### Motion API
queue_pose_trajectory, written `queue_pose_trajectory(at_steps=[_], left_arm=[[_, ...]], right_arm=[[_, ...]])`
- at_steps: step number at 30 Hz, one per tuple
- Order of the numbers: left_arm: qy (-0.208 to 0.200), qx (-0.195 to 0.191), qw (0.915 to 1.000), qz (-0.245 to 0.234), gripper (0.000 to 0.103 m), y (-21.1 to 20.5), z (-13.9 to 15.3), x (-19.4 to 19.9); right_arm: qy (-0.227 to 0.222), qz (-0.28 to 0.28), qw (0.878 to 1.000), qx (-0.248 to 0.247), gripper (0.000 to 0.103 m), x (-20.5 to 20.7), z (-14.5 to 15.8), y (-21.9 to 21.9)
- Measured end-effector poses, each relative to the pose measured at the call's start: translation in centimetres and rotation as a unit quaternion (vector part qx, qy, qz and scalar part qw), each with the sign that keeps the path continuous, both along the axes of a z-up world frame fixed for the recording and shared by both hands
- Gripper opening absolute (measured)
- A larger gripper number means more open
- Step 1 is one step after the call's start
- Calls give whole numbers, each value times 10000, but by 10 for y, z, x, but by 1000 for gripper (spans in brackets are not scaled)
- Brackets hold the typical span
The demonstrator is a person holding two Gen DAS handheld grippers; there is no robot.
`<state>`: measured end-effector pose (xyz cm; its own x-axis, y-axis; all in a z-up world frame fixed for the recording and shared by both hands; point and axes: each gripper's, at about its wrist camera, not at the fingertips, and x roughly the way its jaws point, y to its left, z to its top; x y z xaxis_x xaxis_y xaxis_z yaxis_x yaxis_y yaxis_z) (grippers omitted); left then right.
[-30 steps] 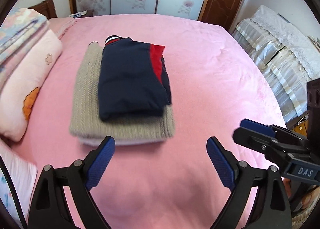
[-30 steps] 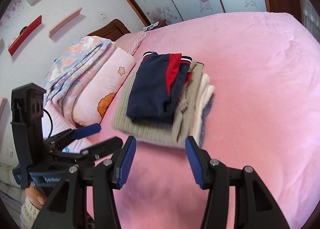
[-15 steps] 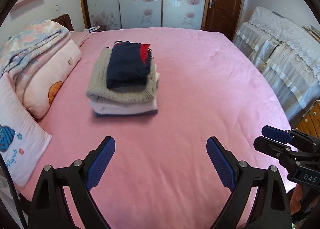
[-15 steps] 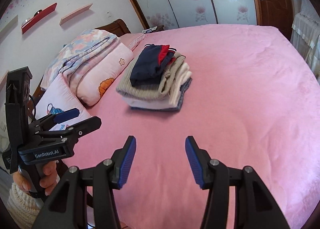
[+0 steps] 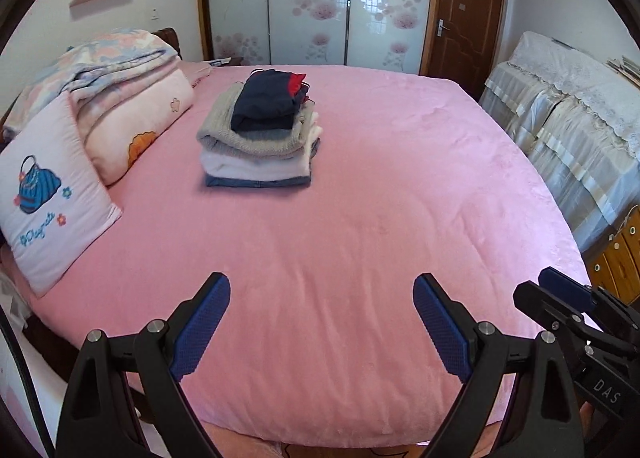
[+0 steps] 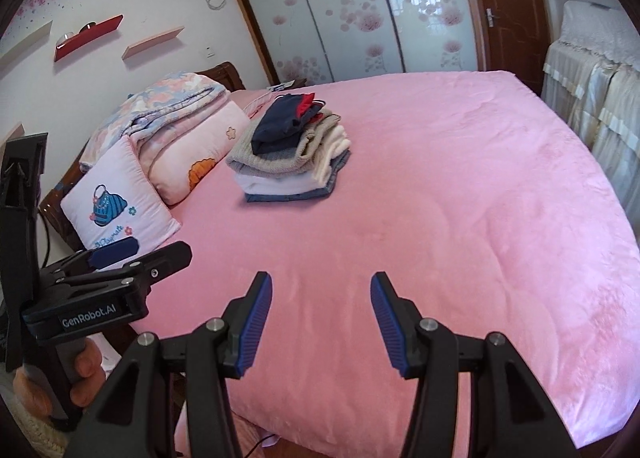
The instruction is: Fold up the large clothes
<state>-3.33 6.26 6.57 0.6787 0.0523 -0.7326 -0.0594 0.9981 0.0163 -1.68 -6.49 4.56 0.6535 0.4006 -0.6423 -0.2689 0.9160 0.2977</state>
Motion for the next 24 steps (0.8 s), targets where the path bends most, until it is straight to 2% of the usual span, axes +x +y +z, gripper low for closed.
queue_pose_trajectory(at_steps=[4,7,11,24], left_arm=[[-198,81,9997,133,92,-12,-2,-27],[-348,202,9990,168,92,-19,-2,-39],[-446,330,9983,157,92,-31,-2,-49],[-144,286,9994,-93,92,-47,-18,-43]], right_arm=[[-188,-283,9994,-98,53,-25,-4,-9],[-368,-438,9980,-250,64,-39,-4,-15],[-522,-586,9963,-358,65,-49,-3,-23],[-380,-720,9960,-355,65,-53,-10,-37]])
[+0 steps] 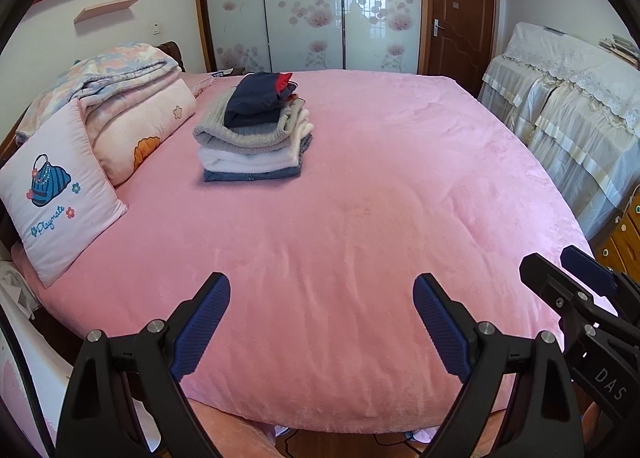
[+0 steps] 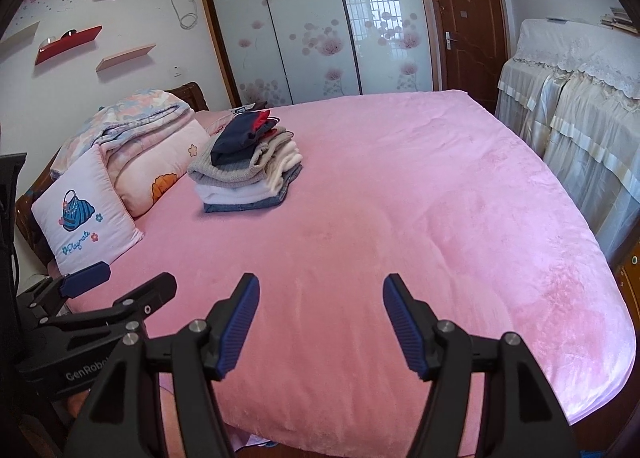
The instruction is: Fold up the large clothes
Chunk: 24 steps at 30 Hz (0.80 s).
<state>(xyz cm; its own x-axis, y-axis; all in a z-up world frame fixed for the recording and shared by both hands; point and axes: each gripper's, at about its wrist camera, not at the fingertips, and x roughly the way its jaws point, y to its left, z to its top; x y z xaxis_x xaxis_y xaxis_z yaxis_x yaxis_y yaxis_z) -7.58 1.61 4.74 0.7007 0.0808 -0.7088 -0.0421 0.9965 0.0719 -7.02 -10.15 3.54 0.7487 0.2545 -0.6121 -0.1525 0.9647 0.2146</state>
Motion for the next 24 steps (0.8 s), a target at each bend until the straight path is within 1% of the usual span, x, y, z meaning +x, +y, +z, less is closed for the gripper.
queue_pose_trajectory(at_steps=[5,10,24], left_arm=[[12,-49,10000,-58,92,-2,-1,0],[-36,-117,9999,-12,92,1,1,0],[84,-227,9997,0,92,5,-1,5]], right_arm=[[10,-15,10000,-40,65,-2,-1,-1],[-32,12,9999,-116,65,-5,0,2],[41,12,10000,-66,65,-5,-2,-1]])
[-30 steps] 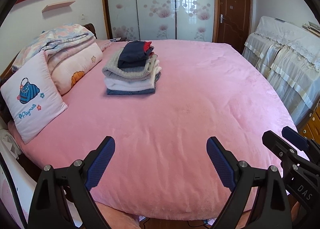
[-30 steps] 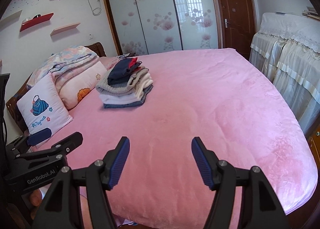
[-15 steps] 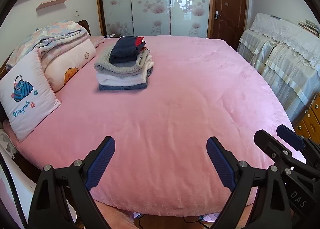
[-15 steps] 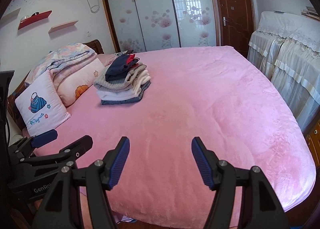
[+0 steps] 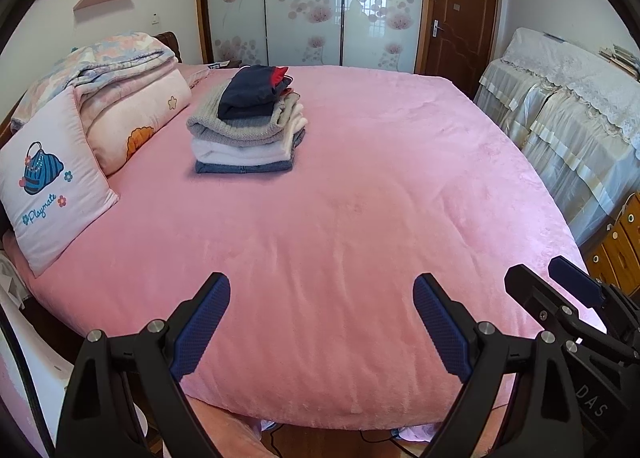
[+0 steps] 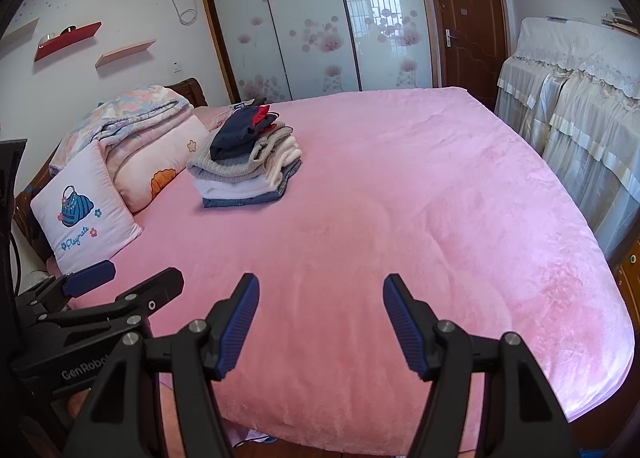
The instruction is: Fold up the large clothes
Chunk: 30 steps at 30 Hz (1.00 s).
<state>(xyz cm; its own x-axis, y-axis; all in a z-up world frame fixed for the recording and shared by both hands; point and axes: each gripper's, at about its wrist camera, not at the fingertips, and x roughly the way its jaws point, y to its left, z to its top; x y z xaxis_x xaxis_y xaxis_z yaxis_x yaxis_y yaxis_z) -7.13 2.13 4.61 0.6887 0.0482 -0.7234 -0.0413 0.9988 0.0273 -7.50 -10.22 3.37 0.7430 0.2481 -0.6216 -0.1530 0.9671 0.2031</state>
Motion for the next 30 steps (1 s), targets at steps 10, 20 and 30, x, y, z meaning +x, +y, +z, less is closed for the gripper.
queue_pose_trajectory(at_steps=[10,20,30], left_arm=[[58,15,10000,10,92,-1,-3,1],[150,5,9999,-3,92,2,-9,7],[189,18,9998,-7,92,0,-13,9]], right_arm=[[40,-10,10000,-5,65,1,-2,-1],[113,-37,9999,23,65,1,-9,-1],[165,-52,9998,42,65,1,-13,-1]])
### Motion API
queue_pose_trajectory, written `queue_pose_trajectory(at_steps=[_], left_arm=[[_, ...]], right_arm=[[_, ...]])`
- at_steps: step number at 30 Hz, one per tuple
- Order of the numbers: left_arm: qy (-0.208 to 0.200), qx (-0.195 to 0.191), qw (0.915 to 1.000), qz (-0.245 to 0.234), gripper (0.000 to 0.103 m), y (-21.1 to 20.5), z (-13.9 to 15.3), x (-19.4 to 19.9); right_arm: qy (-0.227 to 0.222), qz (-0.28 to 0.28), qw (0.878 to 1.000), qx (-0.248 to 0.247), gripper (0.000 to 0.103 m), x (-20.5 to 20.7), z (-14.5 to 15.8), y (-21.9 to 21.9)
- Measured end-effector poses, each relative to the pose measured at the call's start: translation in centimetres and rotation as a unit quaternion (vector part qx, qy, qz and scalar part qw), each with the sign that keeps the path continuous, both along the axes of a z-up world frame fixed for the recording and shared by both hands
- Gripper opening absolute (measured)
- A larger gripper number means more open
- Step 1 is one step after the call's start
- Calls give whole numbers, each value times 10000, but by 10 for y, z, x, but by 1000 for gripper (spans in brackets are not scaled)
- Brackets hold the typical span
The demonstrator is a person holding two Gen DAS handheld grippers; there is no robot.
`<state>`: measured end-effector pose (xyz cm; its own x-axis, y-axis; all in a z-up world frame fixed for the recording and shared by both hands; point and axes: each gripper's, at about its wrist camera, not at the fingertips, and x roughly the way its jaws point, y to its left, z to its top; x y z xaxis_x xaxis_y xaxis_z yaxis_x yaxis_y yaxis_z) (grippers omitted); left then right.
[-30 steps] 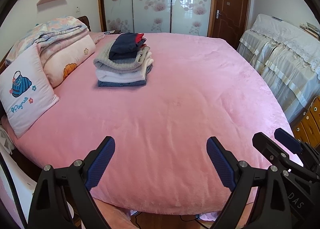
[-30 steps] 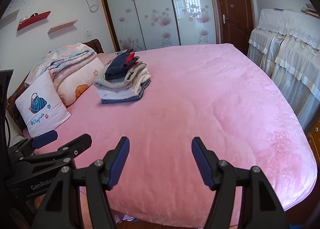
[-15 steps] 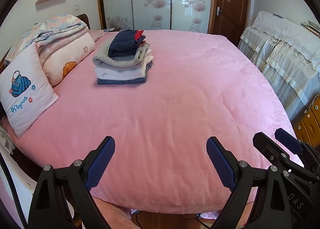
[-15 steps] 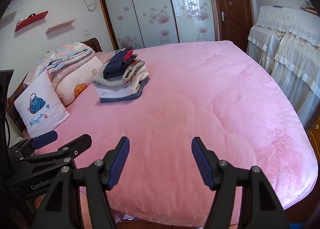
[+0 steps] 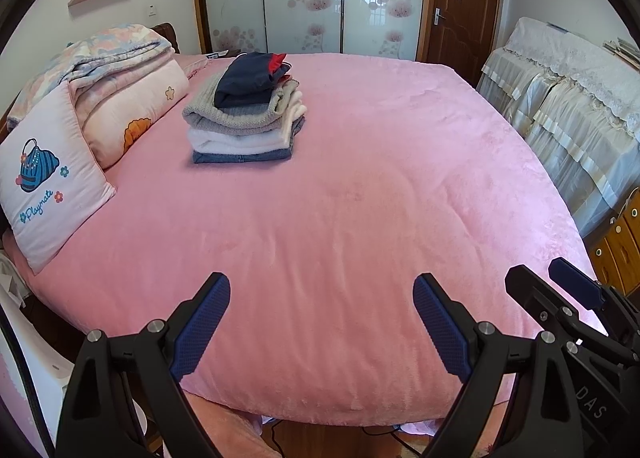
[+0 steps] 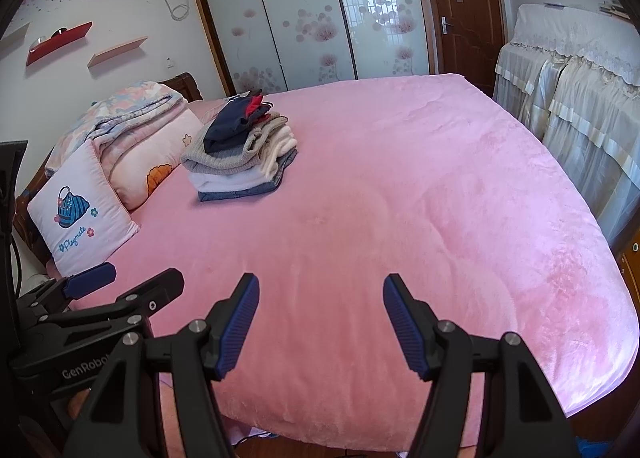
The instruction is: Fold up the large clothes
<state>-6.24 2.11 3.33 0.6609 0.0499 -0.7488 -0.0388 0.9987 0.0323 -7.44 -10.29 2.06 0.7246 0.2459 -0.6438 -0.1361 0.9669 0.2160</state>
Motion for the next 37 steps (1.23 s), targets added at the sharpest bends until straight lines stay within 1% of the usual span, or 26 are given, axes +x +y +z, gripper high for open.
queue_pose_trajectory(at_steps=[30,37], left_arm=[[130,30,9999,-29,92,0,-6,10],[190,29,9998,-37,92,4,-10,11]], right_arm=[[62,-13,10000,17,65,3,-4,0],[97,-17,9999,38,65,1,-9,2]])
